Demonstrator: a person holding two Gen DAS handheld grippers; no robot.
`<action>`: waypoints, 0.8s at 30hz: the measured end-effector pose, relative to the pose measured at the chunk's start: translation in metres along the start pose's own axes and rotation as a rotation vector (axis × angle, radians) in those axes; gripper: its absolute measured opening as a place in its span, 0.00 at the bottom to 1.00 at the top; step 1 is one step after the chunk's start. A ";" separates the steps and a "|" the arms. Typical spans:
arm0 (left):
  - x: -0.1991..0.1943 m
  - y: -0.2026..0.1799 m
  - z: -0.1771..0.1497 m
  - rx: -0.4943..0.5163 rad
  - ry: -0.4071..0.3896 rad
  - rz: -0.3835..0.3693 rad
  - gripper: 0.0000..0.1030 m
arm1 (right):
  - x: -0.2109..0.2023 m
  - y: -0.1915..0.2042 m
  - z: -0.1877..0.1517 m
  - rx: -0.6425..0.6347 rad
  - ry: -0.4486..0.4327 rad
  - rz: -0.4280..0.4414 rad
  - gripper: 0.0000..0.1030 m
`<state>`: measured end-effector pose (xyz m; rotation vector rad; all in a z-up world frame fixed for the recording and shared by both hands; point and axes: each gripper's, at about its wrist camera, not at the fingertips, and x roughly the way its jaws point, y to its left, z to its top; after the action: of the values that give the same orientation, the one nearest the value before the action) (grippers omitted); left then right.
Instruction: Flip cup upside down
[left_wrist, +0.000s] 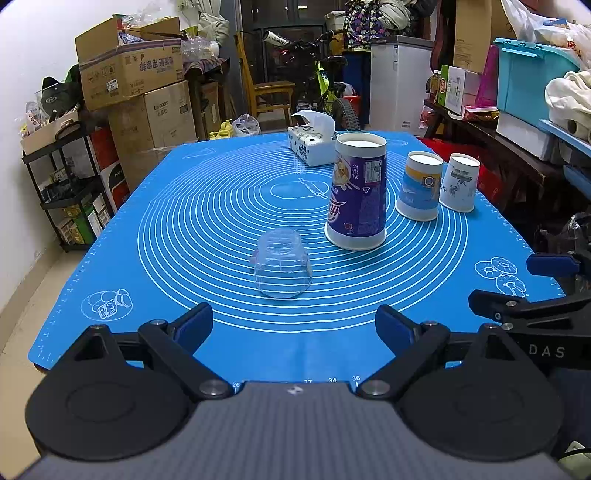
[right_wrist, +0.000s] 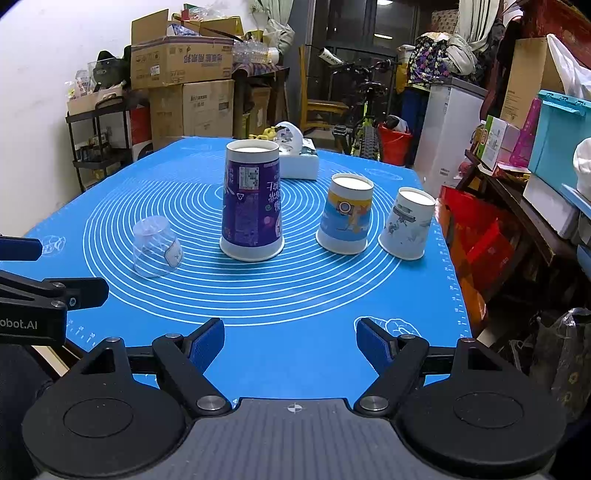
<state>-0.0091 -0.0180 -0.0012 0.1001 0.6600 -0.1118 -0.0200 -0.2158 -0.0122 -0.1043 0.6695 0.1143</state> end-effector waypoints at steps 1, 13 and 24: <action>0.000 0.000 0.000 0.000 0.001 0.000 0.91 | 0.000 0.000 0.000 0.000 0.001 0.000 0.79; 0.000 0.000 0.000 0.000 0.000 0.000 0.91 | 0.001 -0.001 -0.002 -0.002 0.006 0.001 0.79; 0.003 0.000 -0.003 0.003 0.006 -0.001 0.91 | 0.001 -0.002 -0.001 -0.003 0.009 0.000 0.79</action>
<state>-0.0085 -0.0179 -0.0051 0.1034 0.6660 -0.1137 -0.0198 -0.2182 -0.0137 -0.1075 0.6786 0.1149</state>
